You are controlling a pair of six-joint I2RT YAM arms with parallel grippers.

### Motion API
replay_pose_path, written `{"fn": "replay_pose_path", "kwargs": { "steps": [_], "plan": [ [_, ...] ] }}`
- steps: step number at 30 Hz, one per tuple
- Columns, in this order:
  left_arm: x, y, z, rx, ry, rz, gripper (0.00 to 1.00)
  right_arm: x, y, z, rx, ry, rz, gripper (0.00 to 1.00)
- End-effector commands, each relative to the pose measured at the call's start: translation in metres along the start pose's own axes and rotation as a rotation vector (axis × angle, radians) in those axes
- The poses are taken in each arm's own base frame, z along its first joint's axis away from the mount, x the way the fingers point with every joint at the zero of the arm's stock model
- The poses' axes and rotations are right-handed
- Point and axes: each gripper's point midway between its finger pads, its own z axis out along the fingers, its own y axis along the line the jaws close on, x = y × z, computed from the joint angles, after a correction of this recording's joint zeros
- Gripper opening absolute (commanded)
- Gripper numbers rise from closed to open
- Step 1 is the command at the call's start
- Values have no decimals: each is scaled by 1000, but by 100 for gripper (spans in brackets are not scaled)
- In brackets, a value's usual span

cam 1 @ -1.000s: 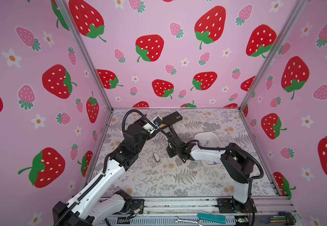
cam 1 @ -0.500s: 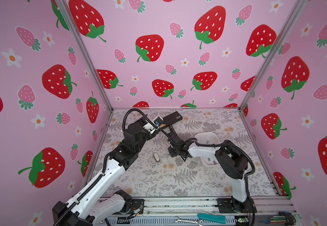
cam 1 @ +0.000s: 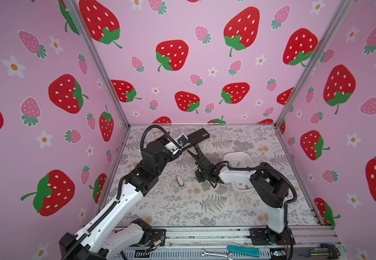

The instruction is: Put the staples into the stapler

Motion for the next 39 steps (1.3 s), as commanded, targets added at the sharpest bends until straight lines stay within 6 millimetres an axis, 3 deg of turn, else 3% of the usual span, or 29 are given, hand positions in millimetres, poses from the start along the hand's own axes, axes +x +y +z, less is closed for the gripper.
{"fn": "replay_pose_path", "kwargs": {
  "steps": [1,10,22,24,29,35,39],
  "plan": [
    [-14,15,-8,-30,-35,26,73,8,-7,-2,34,31,23,13],
    [-16,10,-9,6,-48,43,73,12,-9,-29,-3,-21,61,17],
    [-7,-4,-11,71,-20,159,74,22,15,-25,-100,5,76,21],
    [-7,-4,-11,73,-26,155,74,22,13,-23,-88,3,70,25],
    [-13,-45,-20,287,-128,236,75,25,15,-16,-82,15,63,32],
    [-10,-70,-34,397,-198,325,76,24,13,-14,-66,10,58,41],
    [4,-100,-51,523,-247,453,76,20,11,-19,-61,-12,58,49]
  ]
}}
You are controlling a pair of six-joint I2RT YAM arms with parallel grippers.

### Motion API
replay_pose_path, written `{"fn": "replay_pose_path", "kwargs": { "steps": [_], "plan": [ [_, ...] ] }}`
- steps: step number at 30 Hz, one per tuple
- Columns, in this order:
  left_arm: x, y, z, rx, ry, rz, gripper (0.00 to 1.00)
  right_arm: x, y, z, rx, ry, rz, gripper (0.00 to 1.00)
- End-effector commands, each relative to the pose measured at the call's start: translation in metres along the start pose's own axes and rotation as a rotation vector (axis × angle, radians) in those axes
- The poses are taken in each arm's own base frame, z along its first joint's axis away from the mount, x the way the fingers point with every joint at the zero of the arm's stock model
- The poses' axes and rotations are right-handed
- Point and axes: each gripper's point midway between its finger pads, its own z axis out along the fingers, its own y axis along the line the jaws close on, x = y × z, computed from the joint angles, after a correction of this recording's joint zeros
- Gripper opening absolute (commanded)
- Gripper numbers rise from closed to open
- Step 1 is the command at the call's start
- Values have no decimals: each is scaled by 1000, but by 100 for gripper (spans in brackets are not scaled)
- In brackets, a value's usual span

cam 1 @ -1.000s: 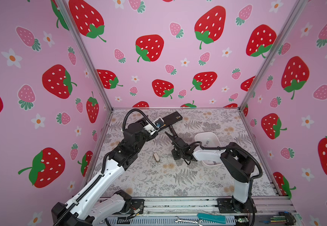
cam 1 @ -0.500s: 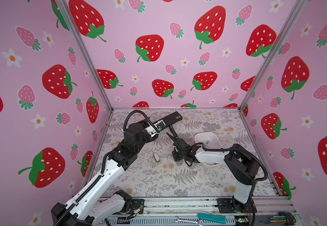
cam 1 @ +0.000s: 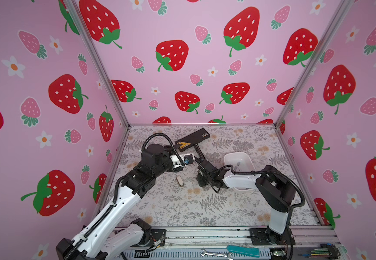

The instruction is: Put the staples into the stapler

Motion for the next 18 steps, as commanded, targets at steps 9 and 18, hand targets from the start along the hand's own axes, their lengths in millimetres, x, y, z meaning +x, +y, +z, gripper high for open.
{"fn": "replay_pose_path", "kwargs": {
  "steps": [9,18],
  "plan": [
    [22,-81,7,336,-11,229,72,-29,6,-35,-28,-117,-9,67],
    [50,-119,22,508,59,311,75,-65,-15,-96,-3,-318,22,67]
  ]
}}
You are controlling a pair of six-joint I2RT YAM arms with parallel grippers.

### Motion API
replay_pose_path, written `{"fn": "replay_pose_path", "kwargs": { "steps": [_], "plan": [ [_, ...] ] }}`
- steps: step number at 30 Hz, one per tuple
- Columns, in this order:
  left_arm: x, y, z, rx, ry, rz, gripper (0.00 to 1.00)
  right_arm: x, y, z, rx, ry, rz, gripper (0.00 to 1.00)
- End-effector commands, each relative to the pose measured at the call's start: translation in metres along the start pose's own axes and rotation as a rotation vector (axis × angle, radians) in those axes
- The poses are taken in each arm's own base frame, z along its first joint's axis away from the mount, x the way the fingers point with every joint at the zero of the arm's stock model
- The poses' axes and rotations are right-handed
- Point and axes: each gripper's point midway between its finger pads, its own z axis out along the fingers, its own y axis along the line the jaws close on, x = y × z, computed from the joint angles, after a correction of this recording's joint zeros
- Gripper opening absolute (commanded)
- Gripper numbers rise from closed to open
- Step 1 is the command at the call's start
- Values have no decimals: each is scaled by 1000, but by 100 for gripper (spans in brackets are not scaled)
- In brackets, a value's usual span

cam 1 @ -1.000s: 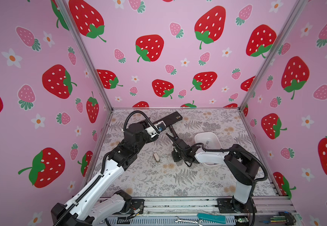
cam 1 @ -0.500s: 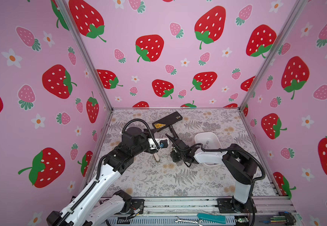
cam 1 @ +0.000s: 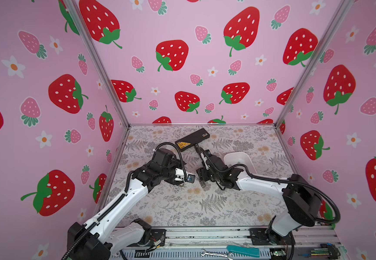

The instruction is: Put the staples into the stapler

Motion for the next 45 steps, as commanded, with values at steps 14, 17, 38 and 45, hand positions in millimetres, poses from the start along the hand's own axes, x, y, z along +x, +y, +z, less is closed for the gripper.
{"fn": "replay_pose_path", "kwargs": {
  "steps": [14,17,38,45],
  "plan": [
    [26,-56,42,287,170,214,74,-1,-14,5,-17,-28,48,47],
    [34,-61,53,336,216,230,74,-1,-16,4,-21,-32,61,48],
    [53,-78,87,452,356,288,68,10,-13,16,-94,22,123,51],
    [53,-79,93,455,364,297,61,8,-12,12,-104,13,131,51]
  ]
}}
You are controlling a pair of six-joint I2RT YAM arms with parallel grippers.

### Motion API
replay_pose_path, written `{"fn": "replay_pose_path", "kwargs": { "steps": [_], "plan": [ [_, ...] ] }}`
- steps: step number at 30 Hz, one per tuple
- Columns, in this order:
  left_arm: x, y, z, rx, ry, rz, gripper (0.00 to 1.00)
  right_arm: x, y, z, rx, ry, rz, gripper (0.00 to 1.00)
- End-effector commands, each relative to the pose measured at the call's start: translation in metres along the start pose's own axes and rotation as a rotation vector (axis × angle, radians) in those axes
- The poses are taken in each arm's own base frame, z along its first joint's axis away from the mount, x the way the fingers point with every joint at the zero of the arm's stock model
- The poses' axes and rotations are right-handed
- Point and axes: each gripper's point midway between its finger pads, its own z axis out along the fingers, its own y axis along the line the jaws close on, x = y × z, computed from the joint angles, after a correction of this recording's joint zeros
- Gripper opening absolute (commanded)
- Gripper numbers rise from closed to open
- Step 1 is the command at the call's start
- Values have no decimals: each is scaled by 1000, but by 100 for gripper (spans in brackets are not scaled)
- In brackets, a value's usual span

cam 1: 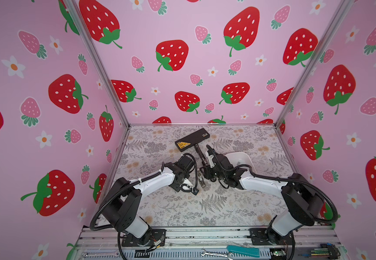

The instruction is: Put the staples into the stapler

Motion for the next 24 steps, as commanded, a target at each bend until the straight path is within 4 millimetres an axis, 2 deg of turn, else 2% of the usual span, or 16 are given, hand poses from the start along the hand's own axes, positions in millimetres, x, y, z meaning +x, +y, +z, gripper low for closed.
{"fn": "replay_pose_path", "kwargs": {
  "steps": [1,6,11,14,19,24],
  "plan": [
    [2,8,-2,-2,24,30,60,-4,1,-3,-16,-16,21,51],
    [0,8,5,10,30,44,60,-2,2,-3,-24,-11,26,51],
    [0,7,9,32,38,47,48,0,2,-2,-29,-4,30,51],
    [1,7,10,53,50,44,37,-1,3,-2,-32,-7,31,51],
    [0,4,14,79,49,55,28,0,4,-2,-38,-2,33,51],
    [0,4,16,83,56,47,29,4,3,1,-42,10,39,51]
  ]
}}
